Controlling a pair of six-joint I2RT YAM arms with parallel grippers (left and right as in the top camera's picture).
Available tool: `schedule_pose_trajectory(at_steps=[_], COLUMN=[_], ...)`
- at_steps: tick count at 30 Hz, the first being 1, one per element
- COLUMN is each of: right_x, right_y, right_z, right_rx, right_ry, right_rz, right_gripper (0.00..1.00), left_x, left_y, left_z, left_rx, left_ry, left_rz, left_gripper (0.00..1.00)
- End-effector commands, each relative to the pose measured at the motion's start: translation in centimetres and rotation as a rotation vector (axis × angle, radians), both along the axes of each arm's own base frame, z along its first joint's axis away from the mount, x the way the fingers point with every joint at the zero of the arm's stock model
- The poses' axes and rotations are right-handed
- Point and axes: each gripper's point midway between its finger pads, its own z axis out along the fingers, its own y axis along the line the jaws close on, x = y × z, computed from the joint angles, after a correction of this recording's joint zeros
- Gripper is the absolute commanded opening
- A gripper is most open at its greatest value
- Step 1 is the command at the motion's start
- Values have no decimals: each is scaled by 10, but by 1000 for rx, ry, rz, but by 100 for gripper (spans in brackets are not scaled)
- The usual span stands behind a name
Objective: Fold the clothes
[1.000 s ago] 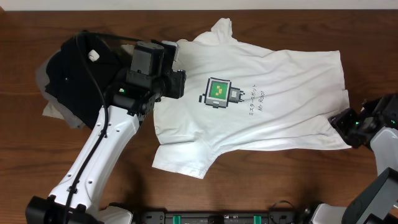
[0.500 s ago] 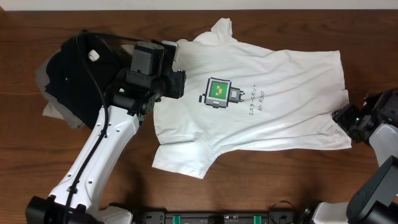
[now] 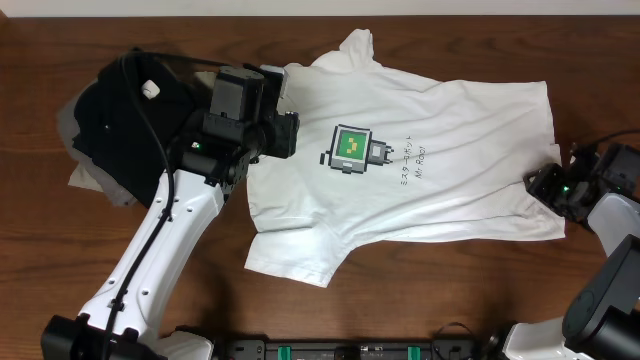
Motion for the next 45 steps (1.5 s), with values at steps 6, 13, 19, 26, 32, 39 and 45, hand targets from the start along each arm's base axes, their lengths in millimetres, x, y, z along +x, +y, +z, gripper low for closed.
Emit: schedule_pose_trajectory(at_steps=[6,13,19,26,32,39,45], right_x=[-11,-6,-8,-3,-16,-54,-89], right_y=[-4,1,3,14,15,-2,-16], right_z=[-11,-14,-17,-10,25,67,68], right_rx=[-44,-46,-42,23,84,-53,-139], right_ry=[70,38,38,-4,-3,46,163], right_rz=[-9,10,5,27,-80,-219,-373], right_gripper=[43,38,35,1,1,1,1], left_x=[0,1,1,1,1,5,7], left_y=[1,1,1,1,1,0,-1], left_z=[3,4,4,4,4,8,10], left_rx=[15,13,13,13,13,5,2], left_ry=[-17,-22,-23,-23,-24,-47,-58], left_rz=[-10,-10,-10,-10,-10,-10,-10], left_gripper=[59,58,58,58,58,58,58])
